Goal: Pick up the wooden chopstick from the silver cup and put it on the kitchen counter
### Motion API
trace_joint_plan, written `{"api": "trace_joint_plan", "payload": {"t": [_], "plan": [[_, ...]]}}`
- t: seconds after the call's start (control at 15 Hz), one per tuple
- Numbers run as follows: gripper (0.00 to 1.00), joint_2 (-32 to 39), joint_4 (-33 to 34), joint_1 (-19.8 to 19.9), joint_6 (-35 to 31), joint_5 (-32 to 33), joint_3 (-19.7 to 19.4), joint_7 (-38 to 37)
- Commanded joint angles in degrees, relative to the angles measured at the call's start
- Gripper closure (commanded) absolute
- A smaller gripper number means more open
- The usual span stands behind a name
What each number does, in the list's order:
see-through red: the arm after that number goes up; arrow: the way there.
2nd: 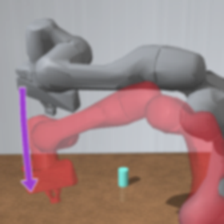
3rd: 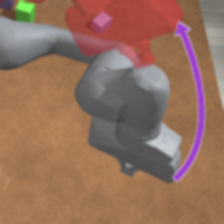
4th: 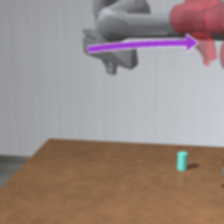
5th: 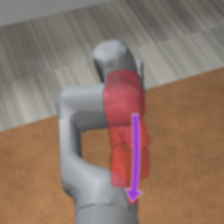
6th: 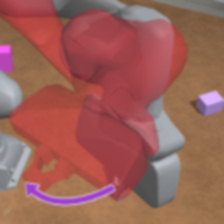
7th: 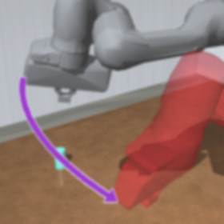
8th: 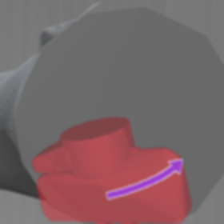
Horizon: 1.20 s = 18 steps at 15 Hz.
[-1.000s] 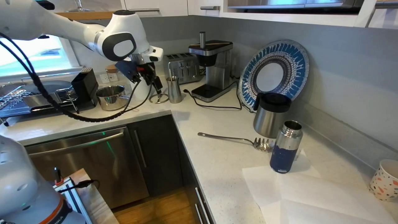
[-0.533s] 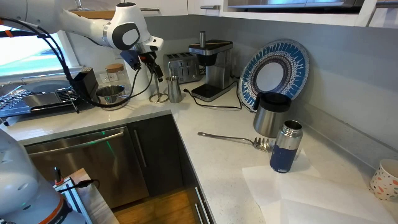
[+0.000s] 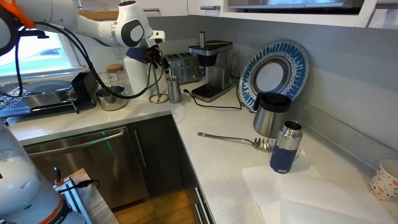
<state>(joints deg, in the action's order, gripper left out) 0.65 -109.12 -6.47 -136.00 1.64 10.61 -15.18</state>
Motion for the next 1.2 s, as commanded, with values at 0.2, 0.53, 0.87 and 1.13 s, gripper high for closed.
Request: {"api": "trace_joint_plan", "payload": {"t": [0.2,0.53,0.87,1.13], "plan": [[0.0,1.15,1.09,-1.01,0.1,0.44,-0.73,2.97],[0.0,6.46,3.89,-0.98,-4.95,-3.41,-0.5,18.04],[0.0,11.72,6.91,-0.06,-10.73,-8.41,1.18,33.36],[0.0,14.99,9.59,1.47,-12.22,-14.27,3.47,43.69]]}}
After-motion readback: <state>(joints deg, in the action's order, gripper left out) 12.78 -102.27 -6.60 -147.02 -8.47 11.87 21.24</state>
